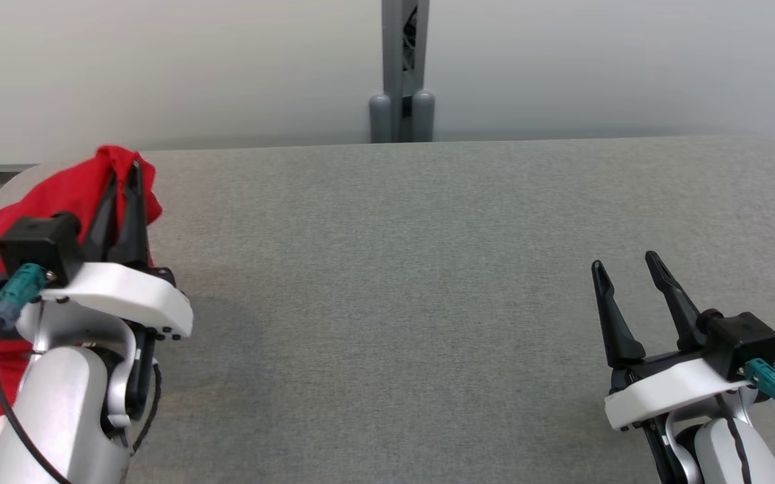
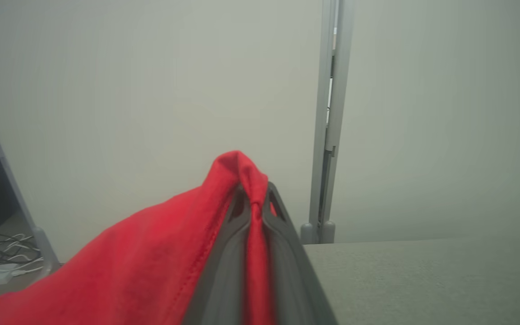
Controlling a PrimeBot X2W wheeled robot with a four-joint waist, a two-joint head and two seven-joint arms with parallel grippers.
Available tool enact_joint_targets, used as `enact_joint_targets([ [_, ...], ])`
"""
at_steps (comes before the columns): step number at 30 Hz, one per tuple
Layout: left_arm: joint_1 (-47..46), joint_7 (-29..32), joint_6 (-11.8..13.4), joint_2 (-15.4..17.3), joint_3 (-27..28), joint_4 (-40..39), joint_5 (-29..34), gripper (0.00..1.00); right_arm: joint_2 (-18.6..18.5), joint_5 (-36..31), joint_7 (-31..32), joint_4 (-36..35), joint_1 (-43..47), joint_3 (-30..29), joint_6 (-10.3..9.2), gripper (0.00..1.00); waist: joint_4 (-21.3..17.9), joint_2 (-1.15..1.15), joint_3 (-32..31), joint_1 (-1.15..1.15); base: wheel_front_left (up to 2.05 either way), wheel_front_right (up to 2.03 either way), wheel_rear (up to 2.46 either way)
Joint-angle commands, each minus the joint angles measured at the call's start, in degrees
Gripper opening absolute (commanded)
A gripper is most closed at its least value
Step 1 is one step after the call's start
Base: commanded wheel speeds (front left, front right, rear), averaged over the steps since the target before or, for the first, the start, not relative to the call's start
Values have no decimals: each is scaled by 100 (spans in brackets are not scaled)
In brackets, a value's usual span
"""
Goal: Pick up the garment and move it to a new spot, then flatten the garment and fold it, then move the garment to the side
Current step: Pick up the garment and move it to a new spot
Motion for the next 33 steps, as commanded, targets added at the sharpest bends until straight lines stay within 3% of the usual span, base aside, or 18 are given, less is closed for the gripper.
enact_joint_targets([
  [1, 183, 74, 42, -54, -69, -103, -40, 0, -25, 83, -63, 14, 36, 25, -1, 100, -364, 0, -50, 0, 0, 0, 0],
  [7, 419, 245, -102, -295, -445, -160, -125, 0, -30, 175, -102, 33, 54, 82, -1, 100, -1084, 0, 13, 0, 0, 0, 0],
  [18, -196, 321, -515, -864, -1268, 413, -48, 0, -26, 362, -164, 70, 8, 199, -1, 100, -2244, 0, 346, 0, 0, 0, 0],
  [23, -513, 331, -672, -1058, -1581, 923, -45, 0, -23, 440, -219, 109, -82, 200, -1, 100, -2506, 0, 568, 0, 0, 0, 0],
  [30, -885, 293, -977, -1256, -2286, 1658, -31, 0, -25, 501, -282, 216, -235, 205, -1, 100, -2488, 0, 804, 0, 0, 0, 0],
  [32, -984, 66, -1071, -1295, -2402, 1769, -124, 46, -24, 525, -289, 241, -243, 226, -1, 100, -2426, 0, 809, 0, 0, 0, 0],
  [33, -1009, 5, -1109, -1303, -2482, 1847, -144, 100, -26, 513, -285, 257, -253, 217, -1, 100, -2375, 0, 803, 0, 0, 0, 0],
])
